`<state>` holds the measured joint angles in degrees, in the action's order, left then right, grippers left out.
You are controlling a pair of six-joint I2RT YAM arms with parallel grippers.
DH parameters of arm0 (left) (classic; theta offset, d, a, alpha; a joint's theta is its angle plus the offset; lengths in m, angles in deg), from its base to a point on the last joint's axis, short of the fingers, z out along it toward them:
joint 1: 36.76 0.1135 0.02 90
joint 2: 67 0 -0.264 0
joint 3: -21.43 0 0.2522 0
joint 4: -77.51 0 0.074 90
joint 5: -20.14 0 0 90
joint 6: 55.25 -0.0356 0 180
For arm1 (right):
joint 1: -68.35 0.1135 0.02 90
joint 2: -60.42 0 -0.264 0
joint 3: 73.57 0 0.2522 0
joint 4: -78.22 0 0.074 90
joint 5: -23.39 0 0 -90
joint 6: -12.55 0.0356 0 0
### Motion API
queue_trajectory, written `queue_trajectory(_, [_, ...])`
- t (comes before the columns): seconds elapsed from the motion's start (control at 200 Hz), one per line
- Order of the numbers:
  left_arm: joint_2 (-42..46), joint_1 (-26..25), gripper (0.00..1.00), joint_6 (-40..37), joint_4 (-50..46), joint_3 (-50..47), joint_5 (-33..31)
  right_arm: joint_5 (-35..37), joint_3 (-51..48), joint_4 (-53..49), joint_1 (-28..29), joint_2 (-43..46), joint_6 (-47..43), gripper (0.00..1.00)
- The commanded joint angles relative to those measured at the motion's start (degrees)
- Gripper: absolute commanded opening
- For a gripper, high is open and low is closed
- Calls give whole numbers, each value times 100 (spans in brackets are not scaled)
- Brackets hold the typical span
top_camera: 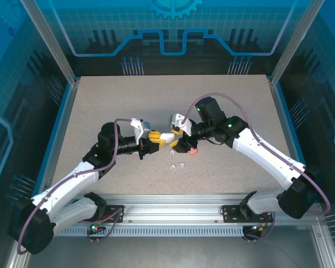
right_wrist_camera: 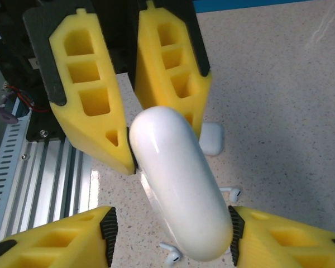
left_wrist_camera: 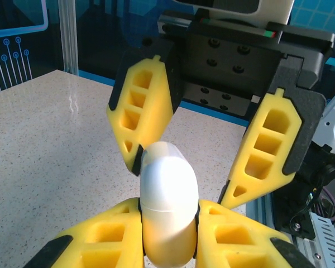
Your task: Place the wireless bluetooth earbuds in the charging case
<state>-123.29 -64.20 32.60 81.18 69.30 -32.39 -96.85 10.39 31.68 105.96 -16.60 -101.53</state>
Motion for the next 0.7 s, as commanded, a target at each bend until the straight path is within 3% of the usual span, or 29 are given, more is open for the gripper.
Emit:
queue_trajectory(0.0, [109, -50, 0, -207, 91, 0, 58, -313, 181, -291, -5, 41, -131, 51])
queue_trajectory(0.305, [77, -55, 0, -215, 73, 8, 137, -401, 240, -423, -103, 21, -149, 25])
queue_trajectory(0.42, [66, -57, 0, -233, 76, -2, 205, -410, 266, -424, -117, -19, -150, 21])
queue_trajectory(0.525, [41, -76, 17, -272, 64, -35, 293, -438, 276, -423, -120, -24, -142, 20])
queue_trajectory(0.695, [12, -123, 28, -336, 49, -62, 331, -453, 284, -421, -131, -25, -141, 20])
